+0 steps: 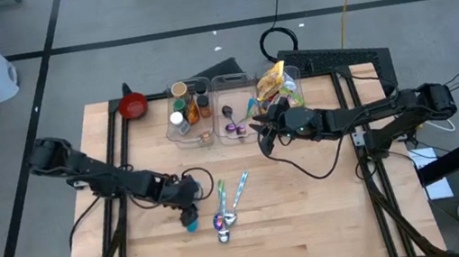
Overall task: Pick & Place Food Item
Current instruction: Put the blue spoon into the middle transparent bin
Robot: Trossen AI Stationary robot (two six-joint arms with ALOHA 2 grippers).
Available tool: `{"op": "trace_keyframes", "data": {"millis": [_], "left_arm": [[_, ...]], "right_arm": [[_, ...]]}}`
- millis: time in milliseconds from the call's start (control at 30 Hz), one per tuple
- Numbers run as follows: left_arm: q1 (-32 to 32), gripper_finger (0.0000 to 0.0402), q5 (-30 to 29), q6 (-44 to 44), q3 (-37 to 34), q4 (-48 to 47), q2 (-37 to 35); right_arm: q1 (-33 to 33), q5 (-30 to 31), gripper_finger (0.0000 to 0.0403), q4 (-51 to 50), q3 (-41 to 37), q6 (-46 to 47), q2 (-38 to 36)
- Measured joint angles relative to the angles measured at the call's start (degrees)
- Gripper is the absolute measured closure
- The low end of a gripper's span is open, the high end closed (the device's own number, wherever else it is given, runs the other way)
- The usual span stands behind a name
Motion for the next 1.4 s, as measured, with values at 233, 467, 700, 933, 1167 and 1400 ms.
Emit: {"op": "trace_keyframes", "data": {"millis": [233,467,700,933,1167,1400], "left_arm": [[2.0,0.0140,2.8,-4.6,0.2,-0.4,4.1],[1.9,0.0140,3.4,-2.9,0.5,-7.9,4.4],[1.9,0.0140,2.9,-1.3,0.4,-10.4,4.4],[2.5,0.0140,2.8,-5.4,1.2,-14.8,4.4],[3.3,0.0177,3.8,-10.8,2.8,-17.4,4.8],[3.3,0.0280,1.7,-9.3,3.2,-14.5,4.8]], "right_arm": [[0.0,0.0,0.0287,0.7,0.0,0.0,0.0],[0.0,0.0,0.0287,0.7,0.0,0.0,0.0],[0.0,0.0,0.0287,0.7,0.0,0.0,0.0],[0.0,0.0,0.0287,0.7,0.0,0.0,0.0],[0.0,0.0,0.0287,0.7,0.0,0.0,0.0],[0.0,0.0,0.0287,0.7,0.0,0.0,0.0]]}}
